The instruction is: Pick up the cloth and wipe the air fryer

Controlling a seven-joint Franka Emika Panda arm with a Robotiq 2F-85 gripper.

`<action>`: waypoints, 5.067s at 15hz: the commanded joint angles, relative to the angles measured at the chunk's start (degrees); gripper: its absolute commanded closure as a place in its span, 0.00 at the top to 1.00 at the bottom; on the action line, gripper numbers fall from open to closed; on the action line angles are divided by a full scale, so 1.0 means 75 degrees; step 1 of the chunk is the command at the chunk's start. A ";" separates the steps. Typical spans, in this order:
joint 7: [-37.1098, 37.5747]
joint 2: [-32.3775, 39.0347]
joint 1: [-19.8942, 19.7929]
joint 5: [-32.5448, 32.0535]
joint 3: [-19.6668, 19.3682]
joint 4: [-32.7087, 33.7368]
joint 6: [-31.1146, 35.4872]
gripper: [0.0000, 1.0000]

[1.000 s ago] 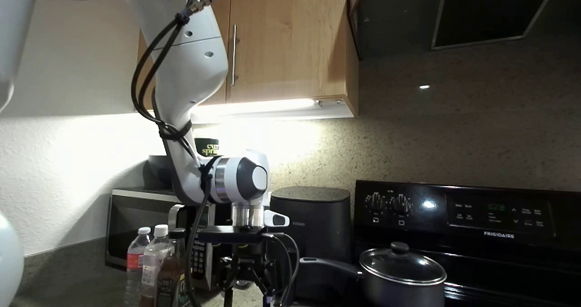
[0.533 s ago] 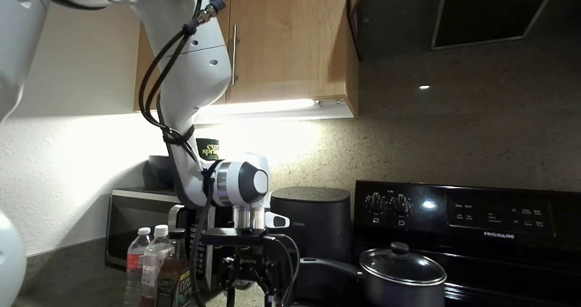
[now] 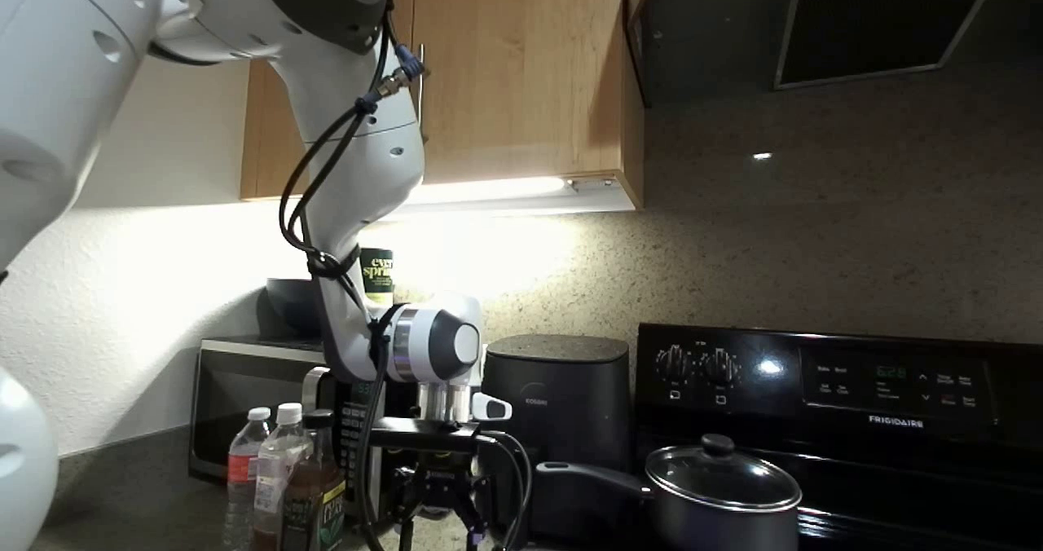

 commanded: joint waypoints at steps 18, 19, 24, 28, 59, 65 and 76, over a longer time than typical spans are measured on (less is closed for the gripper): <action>0.0218 0.0313 0.0013 0.0288 -0.0316 0.0254 -0.0911 0.02; 0.0446 0.0262 0.0075 0.0119 -0.0392 0.0242 -0.0816 0.05; 0.1704 -0.0778 0.0483 -0.1167 -0.0613 0.0255 -0.0782 0.07; 0.2874 -0.1924 0.0568 -0.2366 -0.0497 0.0404 -0.0825 0.07; 0.7074 -0.1364 -0.0159 -0.5387 -0.0295 0.1734 -0.0244 0.07; 0.8699 -0.1156 -0.0220 -0.6480 -0.0614 0.1600 -0.1483 0.06; 1.1211 -0.2473 -0.0015 -0.8182 -0.0468 0.1429 -0.1595 0.07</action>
